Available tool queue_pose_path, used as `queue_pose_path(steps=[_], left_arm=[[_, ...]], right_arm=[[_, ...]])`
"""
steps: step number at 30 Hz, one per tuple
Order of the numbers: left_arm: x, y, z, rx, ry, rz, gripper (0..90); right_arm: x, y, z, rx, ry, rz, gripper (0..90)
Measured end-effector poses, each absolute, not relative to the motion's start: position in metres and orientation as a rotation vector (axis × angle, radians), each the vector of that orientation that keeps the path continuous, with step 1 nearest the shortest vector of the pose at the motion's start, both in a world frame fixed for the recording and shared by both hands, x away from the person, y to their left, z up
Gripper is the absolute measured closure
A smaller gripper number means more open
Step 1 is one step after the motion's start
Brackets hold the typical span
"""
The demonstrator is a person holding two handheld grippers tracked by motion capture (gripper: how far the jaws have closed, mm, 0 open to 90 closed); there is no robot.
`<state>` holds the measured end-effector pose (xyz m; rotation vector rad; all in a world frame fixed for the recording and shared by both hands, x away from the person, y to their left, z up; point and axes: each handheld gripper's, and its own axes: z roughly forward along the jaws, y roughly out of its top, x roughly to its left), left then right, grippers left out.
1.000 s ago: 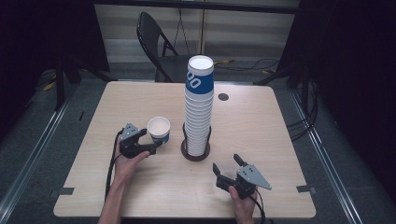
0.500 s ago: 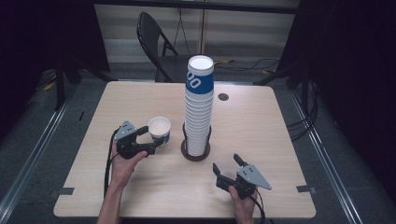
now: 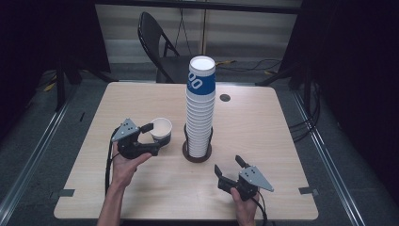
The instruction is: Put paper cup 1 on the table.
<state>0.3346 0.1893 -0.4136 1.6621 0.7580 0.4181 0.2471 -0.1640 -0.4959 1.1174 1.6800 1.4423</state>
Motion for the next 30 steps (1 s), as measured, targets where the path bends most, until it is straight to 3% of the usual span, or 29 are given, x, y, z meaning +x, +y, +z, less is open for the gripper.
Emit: queue_pose_path(steps=[30], left_arm=[[0.332,0.152,-0.311,1.622,0.525,0.424,15.9]], right_arm=[[0.246,-0.164,-0.496,1.110,1.672,1.449,15.7]])
